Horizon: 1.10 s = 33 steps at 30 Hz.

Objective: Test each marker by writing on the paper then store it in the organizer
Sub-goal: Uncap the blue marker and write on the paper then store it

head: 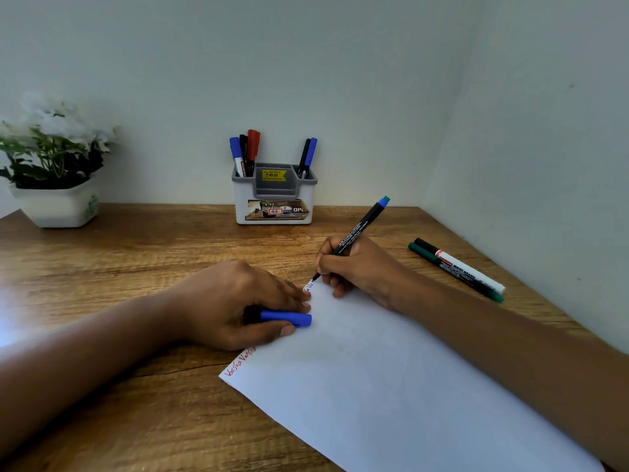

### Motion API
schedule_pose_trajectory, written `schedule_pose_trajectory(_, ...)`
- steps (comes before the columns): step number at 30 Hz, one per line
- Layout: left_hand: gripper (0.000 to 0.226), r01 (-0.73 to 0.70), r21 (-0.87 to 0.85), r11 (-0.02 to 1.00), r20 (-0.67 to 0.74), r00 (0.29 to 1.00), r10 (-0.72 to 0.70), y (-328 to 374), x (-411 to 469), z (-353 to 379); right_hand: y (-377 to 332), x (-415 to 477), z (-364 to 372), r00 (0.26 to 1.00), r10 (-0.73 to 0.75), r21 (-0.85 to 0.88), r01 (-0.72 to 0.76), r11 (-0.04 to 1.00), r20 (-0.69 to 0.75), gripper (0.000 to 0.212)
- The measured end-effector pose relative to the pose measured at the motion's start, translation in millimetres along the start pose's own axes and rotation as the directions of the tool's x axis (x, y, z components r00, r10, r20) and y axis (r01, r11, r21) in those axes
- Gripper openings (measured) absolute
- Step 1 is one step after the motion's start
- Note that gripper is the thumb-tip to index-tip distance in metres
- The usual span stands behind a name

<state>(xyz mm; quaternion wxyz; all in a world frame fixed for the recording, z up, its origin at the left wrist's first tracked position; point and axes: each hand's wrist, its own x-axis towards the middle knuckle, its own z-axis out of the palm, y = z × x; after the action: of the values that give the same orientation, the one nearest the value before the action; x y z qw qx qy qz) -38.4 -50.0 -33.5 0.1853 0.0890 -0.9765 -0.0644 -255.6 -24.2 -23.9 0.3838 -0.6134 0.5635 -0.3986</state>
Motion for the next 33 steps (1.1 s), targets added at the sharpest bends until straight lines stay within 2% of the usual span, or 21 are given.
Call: schedule_pose_trajectory(33,0.038,0.003,-0.015,1.000,-0.004,1.000,-0.003,0.0,-0.8,-0.2,-2.6,-1.4,1.7,0.999,0.017,-0.011,-0.017,1.000,-0.036,0.015)
